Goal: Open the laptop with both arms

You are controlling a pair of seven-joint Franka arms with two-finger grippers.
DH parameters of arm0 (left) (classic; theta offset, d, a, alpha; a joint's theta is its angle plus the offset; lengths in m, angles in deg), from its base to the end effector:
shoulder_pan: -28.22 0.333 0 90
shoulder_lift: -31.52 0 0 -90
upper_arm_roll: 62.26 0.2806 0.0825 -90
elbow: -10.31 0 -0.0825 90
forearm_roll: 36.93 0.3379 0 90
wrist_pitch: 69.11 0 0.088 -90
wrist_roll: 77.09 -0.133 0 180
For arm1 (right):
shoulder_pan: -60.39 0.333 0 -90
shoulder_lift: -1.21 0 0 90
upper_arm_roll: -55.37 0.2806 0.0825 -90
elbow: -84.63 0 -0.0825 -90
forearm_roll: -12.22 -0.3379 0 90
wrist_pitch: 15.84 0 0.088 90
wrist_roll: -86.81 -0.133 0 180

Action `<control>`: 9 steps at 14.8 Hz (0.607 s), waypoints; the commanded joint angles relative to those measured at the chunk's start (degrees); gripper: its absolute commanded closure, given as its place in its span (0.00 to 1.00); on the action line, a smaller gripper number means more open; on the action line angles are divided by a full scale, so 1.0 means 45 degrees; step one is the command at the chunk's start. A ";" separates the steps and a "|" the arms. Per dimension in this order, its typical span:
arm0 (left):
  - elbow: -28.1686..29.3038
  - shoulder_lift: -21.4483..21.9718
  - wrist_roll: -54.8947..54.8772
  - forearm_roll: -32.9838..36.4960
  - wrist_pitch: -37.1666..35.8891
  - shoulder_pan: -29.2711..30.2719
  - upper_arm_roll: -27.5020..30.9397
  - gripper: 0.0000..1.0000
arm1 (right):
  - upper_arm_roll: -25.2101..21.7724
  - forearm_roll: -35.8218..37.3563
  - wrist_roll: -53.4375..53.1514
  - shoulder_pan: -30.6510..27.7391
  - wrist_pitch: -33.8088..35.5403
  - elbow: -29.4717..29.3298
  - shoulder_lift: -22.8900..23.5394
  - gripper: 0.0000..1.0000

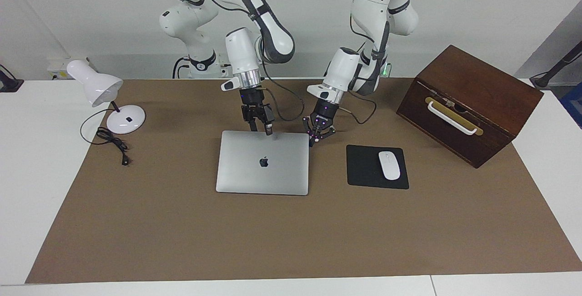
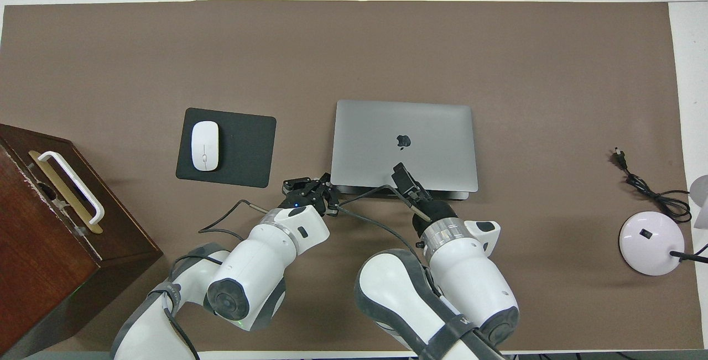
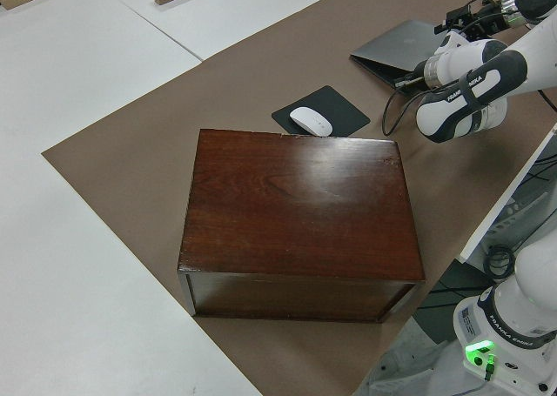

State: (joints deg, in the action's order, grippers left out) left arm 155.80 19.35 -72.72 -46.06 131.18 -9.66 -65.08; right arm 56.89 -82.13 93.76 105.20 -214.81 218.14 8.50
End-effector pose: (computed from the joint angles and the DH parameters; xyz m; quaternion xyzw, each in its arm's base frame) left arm 0.3907 -0.3093 0.2698 0.9078 -0.2116 0.3321 0.1443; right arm 0.4012 0.2376 0.3094 -0.8547 0.3797 -0.2663 0.2331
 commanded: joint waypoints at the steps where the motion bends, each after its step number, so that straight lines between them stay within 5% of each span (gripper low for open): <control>1: 0.0113 0.0323 -0.0168 0.0134 0.0002 0.0138 -0.0017 1.00 | -0.0007 -0.0107 0.0545 -0.0114 0.0194 -0.0274 0.0119 0.01; 9: 0.0073 0.0186 -0.1027 0.0153 0.0001 0.0138 -0.0017 1.00 | -0.0007 -0.0107 0.0642 -0.0133 0.0194 -0.0274 0.0119 0.01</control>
State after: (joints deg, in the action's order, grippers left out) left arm 155.70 19.62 -76.06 -46.05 131.18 -9.65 -65.06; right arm 56.89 -82.13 93.87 105.20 -214.80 218.11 8.56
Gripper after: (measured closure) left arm 0.991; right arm 0.000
